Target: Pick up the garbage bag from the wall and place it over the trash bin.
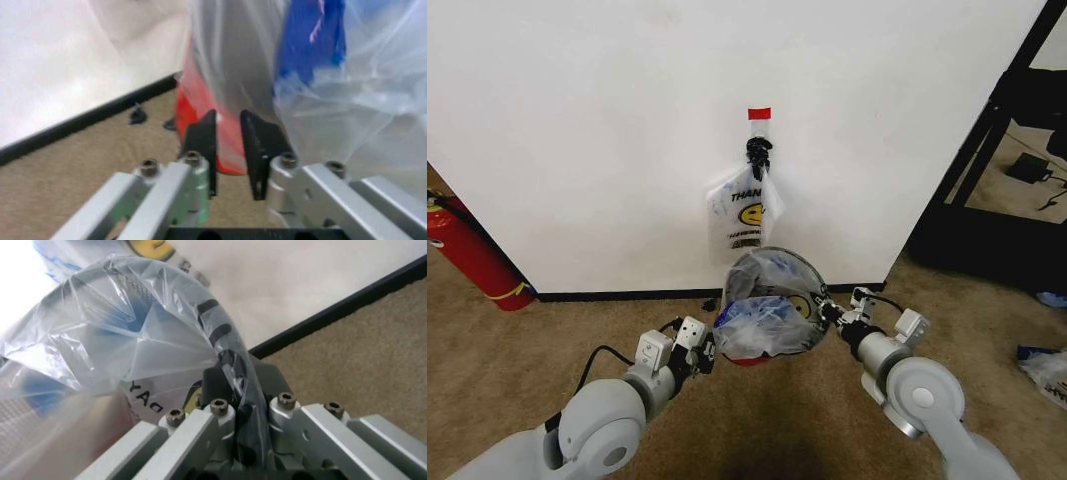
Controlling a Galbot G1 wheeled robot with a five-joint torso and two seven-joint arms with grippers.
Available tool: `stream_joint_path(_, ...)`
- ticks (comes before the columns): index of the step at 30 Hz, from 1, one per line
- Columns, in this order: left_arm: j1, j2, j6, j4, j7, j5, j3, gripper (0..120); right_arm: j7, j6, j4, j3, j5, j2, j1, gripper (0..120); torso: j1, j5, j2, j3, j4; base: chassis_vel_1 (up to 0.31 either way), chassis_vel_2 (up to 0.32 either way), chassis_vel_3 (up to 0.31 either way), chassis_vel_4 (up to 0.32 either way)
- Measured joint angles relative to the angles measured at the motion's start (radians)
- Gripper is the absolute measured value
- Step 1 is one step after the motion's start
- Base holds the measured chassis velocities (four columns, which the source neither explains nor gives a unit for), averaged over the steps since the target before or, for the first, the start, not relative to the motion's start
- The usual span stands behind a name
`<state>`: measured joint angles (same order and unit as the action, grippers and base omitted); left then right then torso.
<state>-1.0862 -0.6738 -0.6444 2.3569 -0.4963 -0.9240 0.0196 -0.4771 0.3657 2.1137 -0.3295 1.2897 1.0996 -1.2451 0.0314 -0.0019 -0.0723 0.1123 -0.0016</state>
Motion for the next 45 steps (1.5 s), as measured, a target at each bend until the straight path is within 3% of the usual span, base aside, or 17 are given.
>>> stream_joint_path(9, 0.011, 0.050, -0.024, 0.049, -0.100, 0.014, -0.033, 54, 0.003, 0.000, -0.013, -0.021, -0.043, 0.007, -0.018, 0, 0.000, 0.0000, 0.000, 0.000, -0.0001, 0.000, 0.000, 0.000, 0.000)
stream_joint_path(13, 0.022, 0.074, -0.025, 0.056, -0.118, 0.087, -0.043, 66, 0.007, 0.001, -0.020, -0.021, -0.058, 0.007, -0.021, 0, 0.000, -0.0001, 0.000, 0.000, 0.0001, 0.000, 0.000, 0.000, 0.000)
stream_joint_path(16, 0.062, 0.112, -0.017, 0.086, -0.076, 0.117, -0.056, 77, 0.009, 0.001, -0.022, -0.021, -0.073, 0.002, -0.024, 0, 0.000, 0.0001, 0.000, 0.000, 0.0001, 0.000, 0.000, 0.000, 0.000)
stream_joint_path(18, 0.090, 0.133, -0.014, 0.114, -0.048, 0.060, -0.066, 86, 0.010, 0.001, -0.025, -0.014, -0.076, -0.003, -0.019, 0, 0.000, 0.0000, 0.000, 0.000, -0.0005, 0.000, 0.000, 0.000, 0.000)
stream_joint_path(20, 0.136, 0.159, 0.040, 0.126, 0.041, -0.039, -0.059, 95, 0.012, 0.003, -0.030, -0.002, -0.079, -0.009, -0.011, 0, 0.000, 0.0006, 0.000, 0.000, 0.0007, 0.000, 0.000, 0.000, 0.000)
stream_joint_path(23, 0.172, 0.166, 0.071, 0.118, 0.103, -0.079, -0.042, 98, 0.014, 0.004, -0.032, 0.000, -0.080, -0.010, -0.010, 0, 0.000, 0.0000, 0.000, 0.000, 0.0007, 0.000, 0.000, 0.000, 0.000)
stream_joint_path(24, 0.260, 0.167, 0.093, 0.091, 0.193, -0.185, -0.001, 99, 0.014, 0.005, -0.033, 0.005, -0.082, -0.013, -0.007, 0, 0.000, -0.0002, 0.000, 0.000, 0.0001, 0.000, 0.000, 0.000, 0.000)
stream_joint_path(26, 0.368, 0.152, 0.097, 0.062, 0.227, -0.339, 0.040, 100, 0.015, 0.007, -0.039, 0.025, -0.082, -0.016, 0.008, 0, 0.000, 0.0001, 0.000, 0.000, -0.0006, 0.000, 0.000, 0.000, 0.000)
stream_joint_path(28, 0.451, 0.140, 0.093, 0.031, 0.241, -0.409, 0.093, 100, 0.015, 0.009, -0.040, 0.040, -0.082, -0.018, 0.017, 0, 0.000, 0.0006, 0.000, 0.000, 0.0004, 0.000, 0.000, 0.000, 0.000)
stream_joint_path(29, 0.451, 0.140, 0.093, 0.031, 0.241, -0.409, 0.093, 100, 0.015, 0.009, -0.040, 0.040, -0.082, -0.018, 0.017, 0, 0.000, 0.0006, 0.000, 0.000, 0.0004, 0.000, 0.000, 0.000, 0.000)
stream_joint_path(33, 0.633, 0.115, 0.080, -0.044, 0.271, -0.486, 0.253, 100, 0.015, 0.016, -0.023, 0.050, -0.081, -0.021, 0.010, 0, 0.000, -0.0001, 0.000, 0.000, 0.0002, 0.000, 0.000, 0.000, 0.000)
stream_joint_path(37, 0.651, 0.112, 0.078, -0.049, 0.274, -0.493, 0.272, 100, 0.015, 0.017, -0.022, 0.051, -0.080, -0.021, 0.010, 0, 0.000, -0.0001, 0.000, 0.000, 0.0000, 0.000, 0.000, 0.000, 0.000)
stream_joint_path(38, 0.788, 0.080, 0.060, -0.100, 0.301, -0.516, 0.415, 100, 0.015, 0.019, -0.014, 0.050, -0.078, -0.028, 0.005, 0, 0.000, 0.0003, 0.000, 0.000, -0.0004, 0.000, 0.000, 0.000, 0.000)
stream_joint_path(39, 0.831, 0.068, 0.049, -0.118, 0.308, -0.517, 0.457, 100, 0.015, 0.020, -0.012, 0.049, -0.077, -0.031, 0.004, 0, 0.000, 0.0004, 0.000, 0.000, -0.0006, 0.000, 0.000, 0.000, 0.000)
stream_joint_path(43, 0.868, 0.056, 0.032, -0.137, 0.312, -0.518, 0.492, 100, 0.015, 0.020, -0.011, 0.048, -0.075, -0.034, 0.004, 0, 0.000, 0.0003, 0.000, 0.000, -0.0002, 0.000, 0.000, 0.000, 0.000)
stream_joint_path(45, 0.936, 0.047, -0.027, -0.185, 0.319, -0.523, 0.566, 100, 0.016, 0.023, -0.004, 0.046, -0.072, -0.047, -0.001, 0, 0.000, -0.0005, 0.000, 0.000, 0.0002, 0.000, 0.000, 0.000, 0.000)
